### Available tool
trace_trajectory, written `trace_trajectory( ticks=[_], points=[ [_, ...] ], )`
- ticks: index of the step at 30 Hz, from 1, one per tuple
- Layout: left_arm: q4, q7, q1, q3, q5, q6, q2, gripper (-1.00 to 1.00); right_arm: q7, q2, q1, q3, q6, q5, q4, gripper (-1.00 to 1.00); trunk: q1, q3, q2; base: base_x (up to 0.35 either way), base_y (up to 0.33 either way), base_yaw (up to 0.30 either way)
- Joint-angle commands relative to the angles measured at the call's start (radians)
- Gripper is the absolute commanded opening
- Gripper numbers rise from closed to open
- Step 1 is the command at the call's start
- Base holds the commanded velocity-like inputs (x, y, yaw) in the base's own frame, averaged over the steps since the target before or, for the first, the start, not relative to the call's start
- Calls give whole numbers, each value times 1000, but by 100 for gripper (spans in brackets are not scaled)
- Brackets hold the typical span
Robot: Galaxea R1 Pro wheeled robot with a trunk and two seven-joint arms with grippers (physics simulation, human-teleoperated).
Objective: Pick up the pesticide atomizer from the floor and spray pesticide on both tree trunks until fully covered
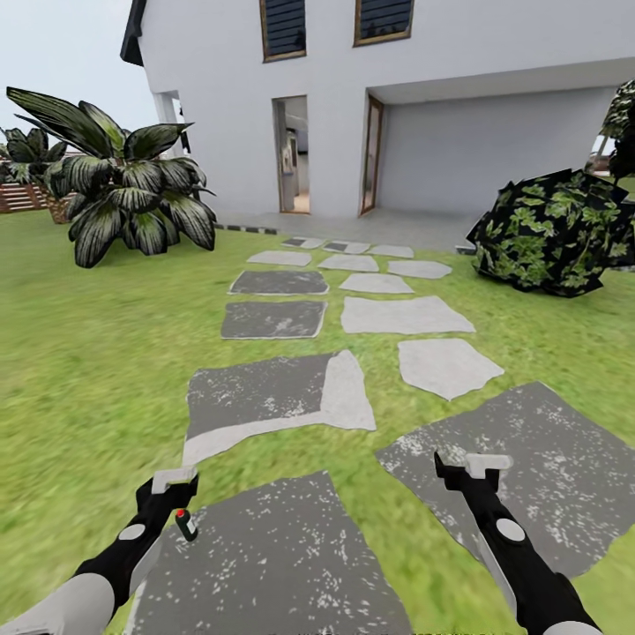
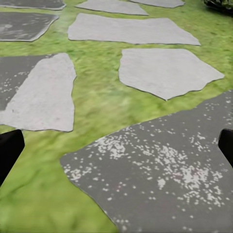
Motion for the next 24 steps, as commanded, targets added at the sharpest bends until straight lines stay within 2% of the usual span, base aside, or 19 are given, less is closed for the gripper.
trace_trajectory(
  ticks=[1,14,20,24],
  points=[
    [0,0,0,0,0,-1,0,100,0,0,0,0,0,0,0,100,4,-5,-7,0,0,103],
    [2,0,0,0,0,-2,0,100,0,0,0,0,0,0,0,100,54,-65,-98,0,0,129],
    [2,0,0,0,0,-2,0,100,0,-1,0,0,0,0,0,100,56,-98,-100,0,0,35],
    [3,0,0,0,0,-2,-1,100,0,-1,0,0,0,0,0,100,56,-104,-100,0,0,3]
  ],
)
